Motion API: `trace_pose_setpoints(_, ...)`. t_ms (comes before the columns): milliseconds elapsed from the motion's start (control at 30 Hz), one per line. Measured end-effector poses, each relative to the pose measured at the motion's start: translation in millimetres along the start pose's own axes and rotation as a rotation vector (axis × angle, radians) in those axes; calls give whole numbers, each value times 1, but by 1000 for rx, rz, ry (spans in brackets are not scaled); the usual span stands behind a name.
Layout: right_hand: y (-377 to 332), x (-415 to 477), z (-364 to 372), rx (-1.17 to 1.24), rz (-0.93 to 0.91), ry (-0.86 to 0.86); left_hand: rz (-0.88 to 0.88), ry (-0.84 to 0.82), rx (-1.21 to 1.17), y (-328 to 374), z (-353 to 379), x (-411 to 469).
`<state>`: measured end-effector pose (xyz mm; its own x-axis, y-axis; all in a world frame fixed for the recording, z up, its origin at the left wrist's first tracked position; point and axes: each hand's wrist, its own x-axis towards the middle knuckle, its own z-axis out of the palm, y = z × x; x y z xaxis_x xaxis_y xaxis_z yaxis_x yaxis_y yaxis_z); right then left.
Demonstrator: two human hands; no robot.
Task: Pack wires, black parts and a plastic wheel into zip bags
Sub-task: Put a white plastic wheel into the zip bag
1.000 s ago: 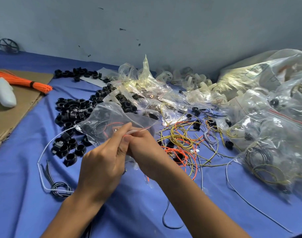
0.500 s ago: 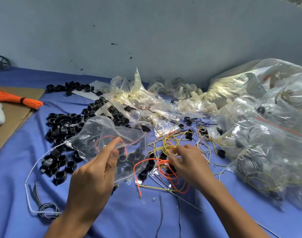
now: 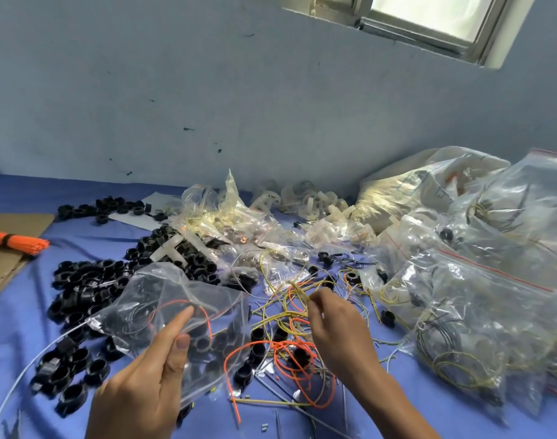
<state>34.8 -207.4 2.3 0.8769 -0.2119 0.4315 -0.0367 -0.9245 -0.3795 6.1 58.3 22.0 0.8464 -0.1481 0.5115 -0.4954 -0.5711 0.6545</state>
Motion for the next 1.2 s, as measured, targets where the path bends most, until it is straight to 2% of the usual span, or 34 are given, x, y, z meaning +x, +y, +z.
trace_pose_setpoints(133, -9, 6, -21, 137, 18, 146, 29, 21, 42, 2, 0, 1)
trace_pose_setpoints(233, -17, 8, -37, 346, 23, 164, 40, 38, 54, 4, -1, 3)
trace_pose_setpoints(433, -31, 0, -54, 754, 53, 38, 58, 67, 48, 5, -1, 3)
trace_pose_setpoints(567, -39, -12, -55, 963, 33, -68, 28, 22, 18, 0, 0, 0)
trace_pose_setpoints(767, -48, -21, -57, 1265, 166, -171, -60, 10, 29, -10, 2, -4)
trace_pose_setpoints(1033, -55, -24, -55, 1354, 198, -233, -32, 55, 10, -18, 6, -6)
trace_pose_setpoints(1200, -51, -29, -51, 1259, 205, -320, 5, 104, 67, -20, 10, -5)
